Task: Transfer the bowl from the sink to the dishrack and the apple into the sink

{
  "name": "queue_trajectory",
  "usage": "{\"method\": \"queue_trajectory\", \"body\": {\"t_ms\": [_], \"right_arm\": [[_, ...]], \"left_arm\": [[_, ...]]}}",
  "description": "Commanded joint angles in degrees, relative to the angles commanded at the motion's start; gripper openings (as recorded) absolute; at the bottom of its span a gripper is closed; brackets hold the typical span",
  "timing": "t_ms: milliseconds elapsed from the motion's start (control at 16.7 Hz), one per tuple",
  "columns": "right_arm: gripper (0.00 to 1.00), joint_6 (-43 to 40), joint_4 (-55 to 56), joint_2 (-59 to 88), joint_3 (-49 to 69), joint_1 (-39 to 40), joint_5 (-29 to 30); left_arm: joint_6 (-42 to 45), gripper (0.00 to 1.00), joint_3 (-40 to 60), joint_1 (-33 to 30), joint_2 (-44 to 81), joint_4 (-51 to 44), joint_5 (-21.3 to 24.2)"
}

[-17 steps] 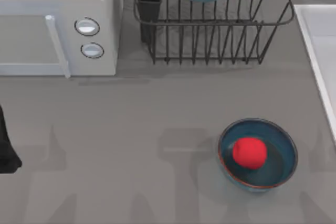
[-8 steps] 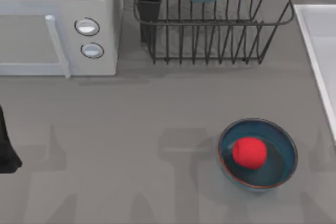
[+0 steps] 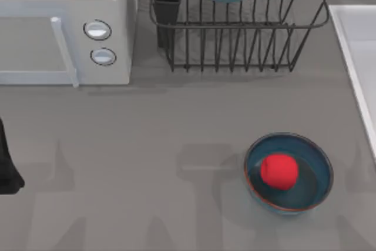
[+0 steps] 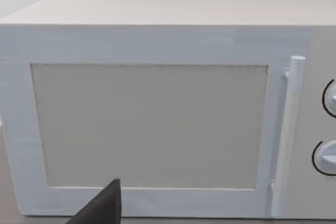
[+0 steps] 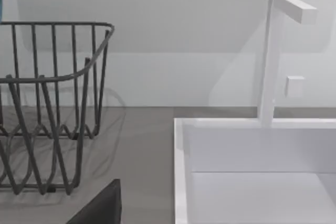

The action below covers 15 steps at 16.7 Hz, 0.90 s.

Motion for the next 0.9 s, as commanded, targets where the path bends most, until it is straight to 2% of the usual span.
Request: {"method": "queue_trajectory", "body": {"t_ms": [300, 480, 660, 900], "right_arm": [[1.00, 0.40, -0.42, 0.57, 0.61, 0.53, 0.05], [1.00, 3.68, -4.10, 5.83, 5.99, 4.87, 0.33], [1.00, 9.27, -11.02, 16.53, 15.52, 12.06, 0.49], [1.00, 18.37, -23.87, 37.94, 31.25, 22.51, 0.30]], "left_arm": [[0.00, 1.00, 0.00, 0.00, 0.00, 0.00, 0.00], [0.00, 1.00, 0.00, 0.00, 0.00, 0.00, 0.00], [0.00, 1.00, 0.00, 0.00, 0.00, 0.00, 0.00], [0.00, 1.00, 0.00, 0.00, 0.00, 0.00, 0.00]]}}
